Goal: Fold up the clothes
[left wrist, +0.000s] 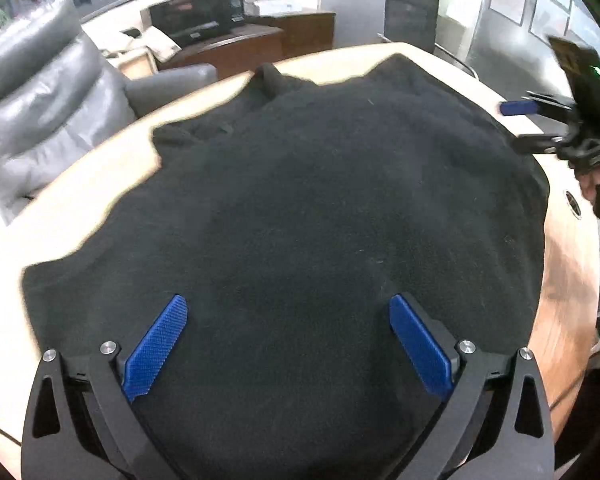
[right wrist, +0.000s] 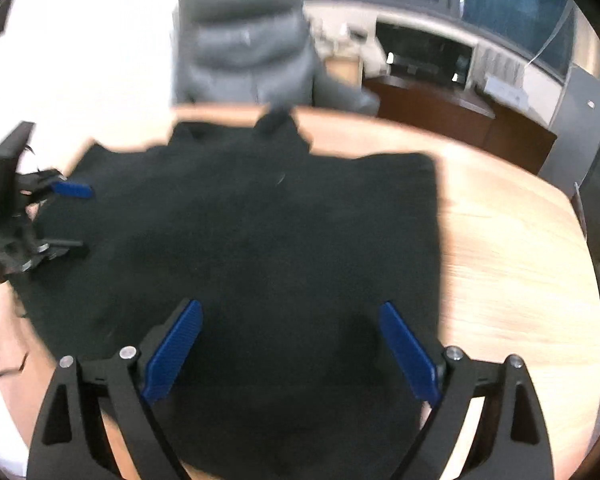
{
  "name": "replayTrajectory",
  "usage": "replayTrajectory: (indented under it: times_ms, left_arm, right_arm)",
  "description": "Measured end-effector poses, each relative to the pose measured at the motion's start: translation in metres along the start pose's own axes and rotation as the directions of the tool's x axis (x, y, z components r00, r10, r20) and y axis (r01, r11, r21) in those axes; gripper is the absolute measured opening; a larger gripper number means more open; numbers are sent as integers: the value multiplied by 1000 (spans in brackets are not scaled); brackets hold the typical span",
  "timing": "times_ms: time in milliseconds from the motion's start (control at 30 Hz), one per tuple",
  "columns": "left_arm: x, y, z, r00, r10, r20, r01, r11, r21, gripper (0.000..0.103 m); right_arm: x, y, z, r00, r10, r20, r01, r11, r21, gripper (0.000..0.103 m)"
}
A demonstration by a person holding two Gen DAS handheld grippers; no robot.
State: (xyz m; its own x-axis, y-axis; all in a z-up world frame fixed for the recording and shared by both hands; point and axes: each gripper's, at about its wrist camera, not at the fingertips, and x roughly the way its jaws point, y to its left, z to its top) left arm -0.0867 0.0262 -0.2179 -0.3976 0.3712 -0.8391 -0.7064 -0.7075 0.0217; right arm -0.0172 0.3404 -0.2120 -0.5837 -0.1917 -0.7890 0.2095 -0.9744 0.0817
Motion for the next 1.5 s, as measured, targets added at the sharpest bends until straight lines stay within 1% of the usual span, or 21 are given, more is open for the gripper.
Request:
replayTrajectory:
  times_ms: [33, 67, 167, 200, 367, 400, 433, 467, 500, 600, 700, 767, 833, 967, 1033, 1100, 1267, 1300, 1333, 1400, 1500]
  left_arm:
    - [-6, 4, -2, 1000, 4, 5, -4, 1000, 6, 103]
    - [-8, 8, -3, 1000, 5, -1, -5, 1000, 15, 103]
    - [0, 15, -11, 999, -12, -47, 15, 998, 62, 103]
    - [5, 17, -13, 998, -26, -51, 30, 996, 80, 103]
    - [19, 24, -16, 995, -98, -12, 99, 984, 148, 103]
    - [19, 24, -19, 995, -103, -6, 103, 980, 172, 103]
    - [20, 23, -21, 994, -108, 2, 106, 975, 194, 103]
    - [21, 23, -22, 993, -115, 9, 111, 974, 197, 103]
    - [22, 24, -21, 992, -123, 15, 118, 974, 192, 103]
    - [25, 22, -20, 990, -134, 36, 125, 976, 181, 103]
    - [26, 17, -19, 990, -131, 59, 119, 977, 175, 103]
    - [31, 4, -9, 988, -131, 78, 118, 982, 148, 103]
    - [37, -12, 2, 987, -130, 98, 119, 986, 115, 103]
    - [52, -47, 28, 980, -143, 141, 137, 989, 50, 103]
    - [62, -75, 47, 971, -168, 171, 169, 986, 12, 103]
    - [65, -87, 54, 963, -191, 192, 198, 980, -18, 103]
    - [68, -109, 66, 941, -240, 241, 268, 959, -90, 103]
    - [68, -113, 68, 936, -249, 251, 282, 954, -104, 103]
    - [69, -117, 71, 930, -258, 261, 296, 948, -118, 103]
    - [70, -126, 75, 919, -275, 282, 324, 935, -144, 103]
    - [71, -139, 83, 901, -298, 314, 366, 913, -183, 100]
  right_arm:
    - [-17, -12, -10, 999, 13, 35, -14, 1000, 17, 94]
    - [-27, -30, -25, 999, 23, 27, -25, 998, 59, 95]
    - [-30, -70, -65, 995, 69, -66, -54, 978, 199, 95]
    - [-29, -78, -73, 994, 82, -72, -64, 971, 229, 94]
    - [-5, -86, -87, 987, 158, -36, -140, 943, 301, 88]
    - [-2, -79, -85, 987, 157, -22, -145, 949, 280, 83]
    - [1, -71, -84, 988, 156, -7, -149, 955, 256, 73]
    - [3, -66, -82, 989, 147, -6, -141, 960, 241, 52]
    - [5, -60, -80, 990, 137, -7, -132, 965, 227, 46]
    - [-3, -59, -75, 992, 128, 11, -126, 948, 292, 29]
    - [-22, -62, -69, 992, 116, 55, -127, 932, 339, 21]
    - [-45, -62, -50, 982, 135, 136, -174, 925, 339, 19]
    - [-68, -57, -25, 965, 162, 206, -219, 930, 294, 19]
    - [-107, -31, 36, 908, 301, 291, -350, 927, 134, 18]
    - [-114, -15, 54, 890, 359, 282, -390, 919, 63, 18]
    - [-117, 4, 67, 876, 411, 253, -423, 906, -8, 18]
    - [-123, 5, 48, 865, 475, 163, -479, 878, -15, 19]
    - [-126, 4, 44, 856, 487, 171, -492, 870, -16, 19]
    - [-129, 0, 41, 836, 516, 188, -523, 852, -12, 19]
    - [-132, -4, 35, 821, 538, 193, -547, 837, -10, 18]
    - [-126, -10, 28, 849, 507, 147, -512, 859, -6, 18]
